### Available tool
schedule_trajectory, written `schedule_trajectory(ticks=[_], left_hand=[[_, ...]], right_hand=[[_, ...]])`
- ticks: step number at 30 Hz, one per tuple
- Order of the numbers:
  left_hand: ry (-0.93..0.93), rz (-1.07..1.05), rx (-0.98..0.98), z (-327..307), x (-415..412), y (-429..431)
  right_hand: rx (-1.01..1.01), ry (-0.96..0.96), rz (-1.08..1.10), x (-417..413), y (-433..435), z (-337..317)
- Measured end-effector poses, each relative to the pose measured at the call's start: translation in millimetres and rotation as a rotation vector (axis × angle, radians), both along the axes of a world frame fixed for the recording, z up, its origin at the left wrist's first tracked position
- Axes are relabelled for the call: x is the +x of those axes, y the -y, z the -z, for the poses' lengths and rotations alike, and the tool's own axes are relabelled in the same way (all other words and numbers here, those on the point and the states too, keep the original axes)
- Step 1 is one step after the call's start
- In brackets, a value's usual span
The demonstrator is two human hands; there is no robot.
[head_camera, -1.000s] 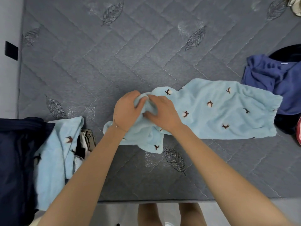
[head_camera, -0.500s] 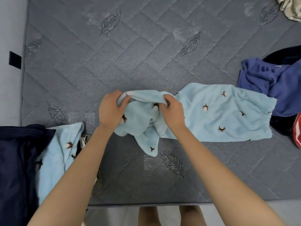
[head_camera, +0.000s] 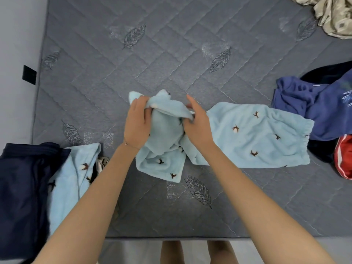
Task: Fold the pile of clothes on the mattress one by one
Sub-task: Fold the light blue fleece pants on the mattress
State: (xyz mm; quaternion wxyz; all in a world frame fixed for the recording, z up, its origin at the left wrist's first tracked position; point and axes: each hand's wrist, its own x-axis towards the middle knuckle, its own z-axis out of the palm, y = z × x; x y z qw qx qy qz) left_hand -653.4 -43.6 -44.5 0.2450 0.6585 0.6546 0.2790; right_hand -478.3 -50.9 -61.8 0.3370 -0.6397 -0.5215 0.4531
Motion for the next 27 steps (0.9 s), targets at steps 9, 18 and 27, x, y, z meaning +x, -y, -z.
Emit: schedule_trajectory(ticks=[9, 18, 27], left_hand=[[0.271, 0.12, -0.056, 7, 71, 5], [0.272, 0.336, -0.508, 54, 146, 25], [0.544, 0.494, -0.532, 46, 262, 18]], right_hand=[[0.047, 0.121, -0.096, 45, 8, 9], [0.229, 0.3, 0.172, 131, 39, 5], [0.298, 0.855, 0.451, 210, 25, -8]])
